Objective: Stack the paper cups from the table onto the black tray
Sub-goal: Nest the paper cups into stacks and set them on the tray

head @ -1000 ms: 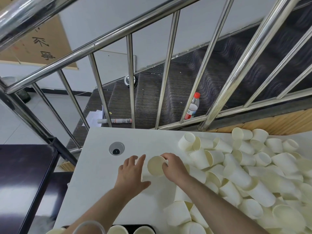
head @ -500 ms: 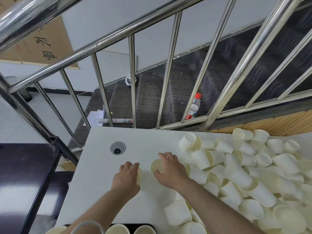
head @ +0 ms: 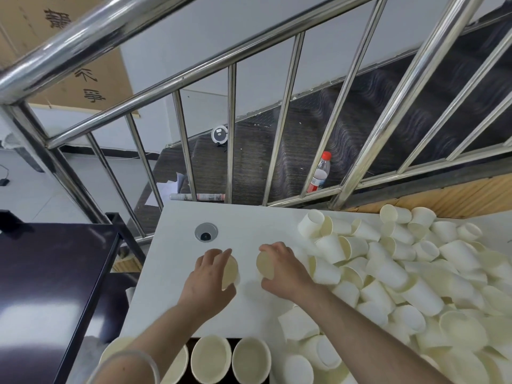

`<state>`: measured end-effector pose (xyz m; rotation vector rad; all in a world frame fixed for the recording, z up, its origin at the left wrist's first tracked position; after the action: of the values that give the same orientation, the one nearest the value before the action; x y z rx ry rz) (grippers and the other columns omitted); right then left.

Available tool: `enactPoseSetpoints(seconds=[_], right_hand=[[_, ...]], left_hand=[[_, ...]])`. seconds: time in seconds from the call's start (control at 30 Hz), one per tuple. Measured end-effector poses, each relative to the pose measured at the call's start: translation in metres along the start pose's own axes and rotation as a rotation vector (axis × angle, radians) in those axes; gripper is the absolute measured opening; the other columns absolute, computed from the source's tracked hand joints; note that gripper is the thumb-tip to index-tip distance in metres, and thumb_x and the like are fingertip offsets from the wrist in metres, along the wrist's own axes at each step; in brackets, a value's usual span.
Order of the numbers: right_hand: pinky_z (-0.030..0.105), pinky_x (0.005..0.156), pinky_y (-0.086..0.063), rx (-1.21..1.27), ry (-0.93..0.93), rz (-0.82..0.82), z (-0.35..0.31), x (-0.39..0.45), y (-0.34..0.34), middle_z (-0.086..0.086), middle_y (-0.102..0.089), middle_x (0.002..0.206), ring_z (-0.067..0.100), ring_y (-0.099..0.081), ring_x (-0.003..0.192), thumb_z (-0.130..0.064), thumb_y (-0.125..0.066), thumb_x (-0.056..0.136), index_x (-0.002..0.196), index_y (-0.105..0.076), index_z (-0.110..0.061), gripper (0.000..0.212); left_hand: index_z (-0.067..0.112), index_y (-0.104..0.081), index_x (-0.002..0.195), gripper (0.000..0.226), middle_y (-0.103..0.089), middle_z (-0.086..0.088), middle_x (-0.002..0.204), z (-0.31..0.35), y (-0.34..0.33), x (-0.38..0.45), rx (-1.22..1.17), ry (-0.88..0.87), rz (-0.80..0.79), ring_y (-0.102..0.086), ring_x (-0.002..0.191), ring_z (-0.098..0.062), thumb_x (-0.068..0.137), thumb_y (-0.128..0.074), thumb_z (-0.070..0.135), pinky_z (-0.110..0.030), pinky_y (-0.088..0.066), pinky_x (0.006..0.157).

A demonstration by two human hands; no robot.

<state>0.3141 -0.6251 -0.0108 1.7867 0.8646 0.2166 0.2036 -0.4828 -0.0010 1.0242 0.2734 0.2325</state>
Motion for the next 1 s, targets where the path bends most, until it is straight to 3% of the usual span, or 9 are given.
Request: enactPoseSetpoints(seconds=[0.27,0.57,1.0], right_hand=[[0.03,0.1,-0.042,0.149,0.003,0.066,-0.04,-0.071,0.014,-0.008,-0.033,0.138,0.013,-0.035,0.129,-0.019,-0.065,0.077,0.141,-0.037,-0.03,0.071],[0.023,0.091,-0.042,0.085,0.024,-0.002,-0.07,-0.133,0.003,-0.011,-0.033,0.135,0.009,-0.038,0.124,-0.026,-0.068,0.075,0.139,-0.037,-0.034,0.072],[0.028,0.095,-0.043,-0.016,0.026,-0.081,-0.078,-0.149,-0.027,-0.006,-0.034,0.138,0.013,-0.035,0.129,-0.029,-0.068,0.077,0.142,-0.033,-0.031,0.074]], left_hand=[[0.023,-0.027,0.149,0.078,-0.034,0.005,0.145,-0.007,0.035,-0.062,-0.108,-0.08,0.05,-0.034,0.132,-0.017,0.083,-0.066,0.037,-0.026,-0.035,0.104],[0.023,-0.027,0.149,0.086,-0.037,0.006,0.144,-0.007,0.033,-0.109,-0.034,-0.185,-0.089,-0.038,0.129,-0.017,0.078,-0.07,0.046,-0.028,-0.036,0.103],[0.029,-0.027,0.147,0.08,-0.034,0.007,0.144,-0.009,0.003,-0.124,0.103,-0.177,-0.261,-0.037,0.129,-0.017,0.078,-0.067,0.039,-0.031,-0.036,0.101]])
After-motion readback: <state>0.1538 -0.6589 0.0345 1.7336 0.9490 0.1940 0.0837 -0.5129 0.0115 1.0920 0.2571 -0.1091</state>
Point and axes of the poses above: each hand's wrist, its own x-axis towards the middle knuckle, its own y-axis out of the back of the hand, z = x × y, the point moved 5 cm from there along x, towards the middle knuckle
